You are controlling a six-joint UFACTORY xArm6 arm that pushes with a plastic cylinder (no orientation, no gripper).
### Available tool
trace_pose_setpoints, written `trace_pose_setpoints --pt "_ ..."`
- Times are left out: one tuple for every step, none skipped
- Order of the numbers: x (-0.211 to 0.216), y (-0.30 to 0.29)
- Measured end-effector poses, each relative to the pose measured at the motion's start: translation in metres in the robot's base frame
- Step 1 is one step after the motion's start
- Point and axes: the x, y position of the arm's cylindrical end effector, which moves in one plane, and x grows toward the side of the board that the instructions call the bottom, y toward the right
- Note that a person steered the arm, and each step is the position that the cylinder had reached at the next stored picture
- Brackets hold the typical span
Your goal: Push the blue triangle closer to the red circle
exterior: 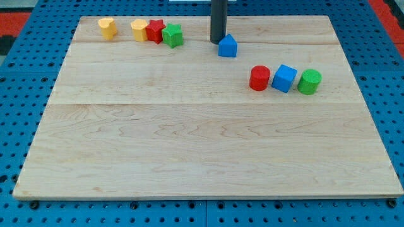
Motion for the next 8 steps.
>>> trace_pose_setpoints --pt "0.000 0.000" --pt "-0.050 0.005" --pt "-0.026 0.031" --pt "0.011 0.032" --pt "0.031 0.032" --pt "0.046 0.032" --pt "0.050 0.032" --pt "0.031 0.026"
